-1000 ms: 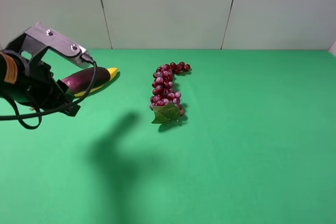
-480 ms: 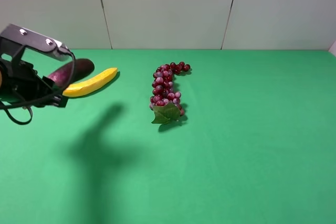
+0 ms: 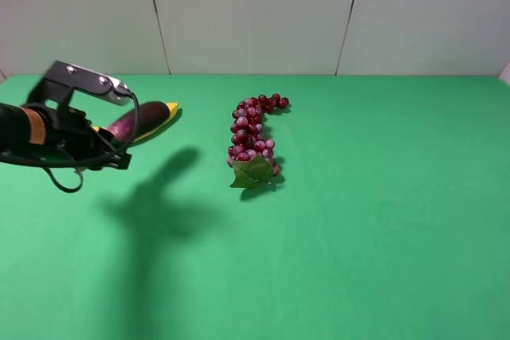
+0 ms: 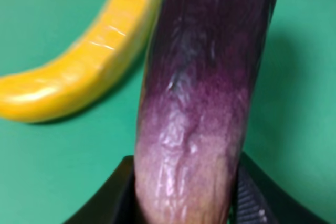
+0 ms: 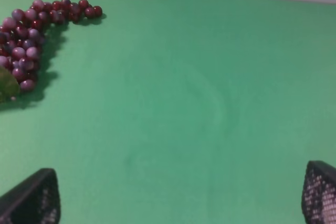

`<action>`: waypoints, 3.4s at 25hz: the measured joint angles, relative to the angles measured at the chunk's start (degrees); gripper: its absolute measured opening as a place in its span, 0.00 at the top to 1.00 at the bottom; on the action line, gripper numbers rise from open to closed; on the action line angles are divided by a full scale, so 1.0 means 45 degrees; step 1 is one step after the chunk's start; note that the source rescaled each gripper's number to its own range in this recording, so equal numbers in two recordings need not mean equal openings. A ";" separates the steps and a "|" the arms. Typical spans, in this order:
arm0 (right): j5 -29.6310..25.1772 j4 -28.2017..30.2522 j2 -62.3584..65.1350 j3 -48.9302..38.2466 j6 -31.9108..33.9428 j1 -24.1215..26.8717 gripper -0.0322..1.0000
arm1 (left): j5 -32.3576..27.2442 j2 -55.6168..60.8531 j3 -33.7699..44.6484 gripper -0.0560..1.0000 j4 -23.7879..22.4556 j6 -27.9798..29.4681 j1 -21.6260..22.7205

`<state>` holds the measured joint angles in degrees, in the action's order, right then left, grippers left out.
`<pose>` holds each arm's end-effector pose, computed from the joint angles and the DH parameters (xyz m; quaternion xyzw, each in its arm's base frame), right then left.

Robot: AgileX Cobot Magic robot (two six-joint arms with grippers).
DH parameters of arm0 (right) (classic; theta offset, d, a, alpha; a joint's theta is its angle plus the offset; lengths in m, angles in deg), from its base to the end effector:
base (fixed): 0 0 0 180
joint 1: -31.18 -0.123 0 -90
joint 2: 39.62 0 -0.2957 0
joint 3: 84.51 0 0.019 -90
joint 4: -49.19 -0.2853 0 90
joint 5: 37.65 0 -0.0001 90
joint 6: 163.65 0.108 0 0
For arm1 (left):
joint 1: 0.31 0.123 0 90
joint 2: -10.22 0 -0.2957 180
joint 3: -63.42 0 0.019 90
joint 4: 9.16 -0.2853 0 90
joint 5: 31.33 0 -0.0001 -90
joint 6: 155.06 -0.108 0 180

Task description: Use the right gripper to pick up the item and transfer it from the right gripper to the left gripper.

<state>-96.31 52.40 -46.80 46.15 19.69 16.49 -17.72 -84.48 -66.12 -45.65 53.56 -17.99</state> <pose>0.0320 0.0030 0.2873 -0.0829 0.8398 0.0563 0.5335 0.2617 -0.0992 0.1199 0.2238 0.8915 -0.1002 0.3810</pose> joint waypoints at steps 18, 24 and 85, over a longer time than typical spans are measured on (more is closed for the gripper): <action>0.0029 0.0000 0.0000 0.0000 0.0000 0.0000 0.00 | 0.3399 -0.2731 -0.0011 0.90 0.0078 -0.1499 0.0000; 0.0029 0.0000 0.0000 0.0000 0.0000 0.0000 0.00 | 0.3536 -0.2731 -0.0011 0.13 0.0678 -0.1600 0.0000; 0.0044 0.0000 0.0000 0.0000 0.0000 0.0000 0.00 | -1.6584 1.5904 -0.2279 0.09 0.7916 -0.8104 0.0000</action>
<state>-96.11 52.40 -46.80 46.15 19.69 16.49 -92.35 -12.91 -76.38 -10.03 17.09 -17.99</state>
